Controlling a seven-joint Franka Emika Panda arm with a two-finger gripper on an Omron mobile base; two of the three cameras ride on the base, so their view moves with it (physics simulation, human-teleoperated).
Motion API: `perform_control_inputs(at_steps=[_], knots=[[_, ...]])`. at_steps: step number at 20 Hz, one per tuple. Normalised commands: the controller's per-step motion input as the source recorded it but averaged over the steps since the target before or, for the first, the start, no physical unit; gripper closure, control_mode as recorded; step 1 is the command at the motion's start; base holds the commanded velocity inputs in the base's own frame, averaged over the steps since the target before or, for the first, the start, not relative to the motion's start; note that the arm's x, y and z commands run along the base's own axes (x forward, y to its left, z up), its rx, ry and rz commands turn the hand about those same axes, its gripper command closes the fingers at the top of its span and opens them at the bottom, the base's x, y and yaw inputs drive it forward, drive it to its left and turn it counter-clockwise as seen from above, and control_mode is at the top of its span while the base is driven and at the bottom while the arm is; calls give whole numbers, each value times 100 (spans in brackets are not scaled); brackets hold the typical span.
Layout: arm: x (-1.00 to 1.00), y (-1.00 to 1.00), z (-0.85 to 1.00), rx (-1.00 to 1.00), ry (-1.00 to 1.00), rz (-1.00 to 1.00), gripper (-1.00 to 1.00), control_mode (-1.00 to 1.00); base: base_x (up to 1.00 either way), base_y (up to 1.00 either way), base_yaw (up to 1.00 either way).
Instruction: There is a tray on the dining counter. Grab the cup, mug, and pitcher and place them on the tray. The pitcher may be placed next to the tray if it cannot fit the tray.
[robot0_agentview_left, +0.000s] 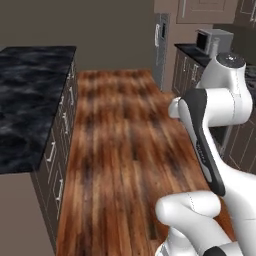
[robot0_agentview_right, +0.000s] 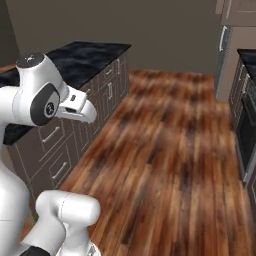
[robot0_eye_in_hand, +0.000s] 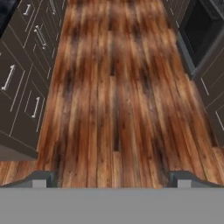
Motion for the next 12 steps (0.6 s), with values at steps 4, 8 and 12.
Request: perform_control_inputs(at_steps=[4,8,12], knots=[[0,0,0,0,0,0,-100,100,78,38,-4],[0,0,0,0,0,0,-100,100,82,53,-16],[0,0,0,0,0,0,-100,100,79,34,-21]])
